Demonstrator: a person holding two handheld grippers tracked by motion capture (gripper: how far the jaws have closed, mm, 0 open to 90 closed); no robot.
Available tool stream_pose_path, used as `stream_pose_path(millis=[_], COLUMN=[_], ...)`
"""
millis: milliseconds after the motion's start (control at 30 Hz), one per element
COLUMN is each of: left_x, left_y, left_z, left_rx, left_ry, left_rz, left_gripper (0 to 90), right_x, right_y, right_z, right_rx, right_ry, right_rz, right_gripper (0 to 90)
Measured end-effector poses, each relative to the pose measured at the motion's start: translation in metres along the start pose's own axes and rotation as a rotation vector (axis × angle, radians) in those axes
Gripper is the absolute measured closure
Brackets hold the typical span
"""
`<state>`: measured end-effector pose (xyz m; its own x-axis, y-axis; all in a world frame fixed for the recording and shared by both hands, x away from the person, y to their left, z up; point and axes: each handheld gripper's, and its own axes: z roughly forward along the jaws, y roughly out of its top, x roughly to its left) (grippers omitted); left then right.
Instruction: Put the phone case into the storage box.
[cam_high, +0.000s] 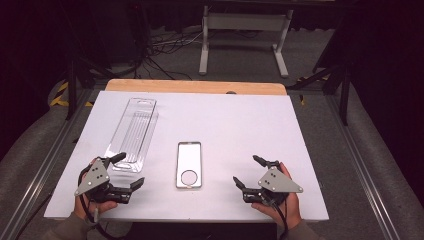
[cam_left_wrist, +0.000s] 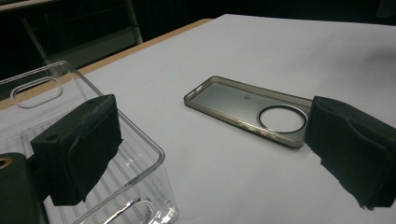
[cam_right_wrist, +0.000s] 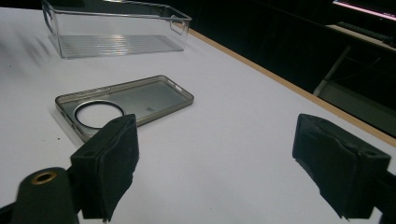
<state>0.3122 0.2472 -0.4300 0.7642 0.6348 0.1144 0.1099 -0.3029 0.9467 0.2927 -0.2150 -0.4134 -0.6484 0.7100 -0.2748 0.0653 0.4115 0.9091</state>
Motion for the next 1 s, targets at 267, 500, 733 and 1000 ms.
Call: stream_pose_path(millis=[267,500,733,1000], left_x=[-0.002,-0.003,-0.004,-0.004], left_y=[-0.002,-0.001,-0.001,-0.002], left_z=[-0.001,-0.001,0.001,0.002], left_rx=[0.008,0.003,0.008,0.010], left_ry=[-0.001,-0.009,-0.011,-0.009], left_rz=[-0.001,0.008,0.013,0.005], left_gripper=[4.9,4.9,4.9,5.0], right_x=[0.003,0.005,0.004,0.002], right_y=[0.003,0.006,0.018,0.038], right_z=[0.003,0.010,0.023,0.055], right_rx=[0.002,0.002,0.006,0.017], right_ry=[0.000,0.025,0.104,0.109], right_rz=[-0.009,-0.014,-0.030,-0.034], right_gripper=[16.3,19.8,36.3,46.8])
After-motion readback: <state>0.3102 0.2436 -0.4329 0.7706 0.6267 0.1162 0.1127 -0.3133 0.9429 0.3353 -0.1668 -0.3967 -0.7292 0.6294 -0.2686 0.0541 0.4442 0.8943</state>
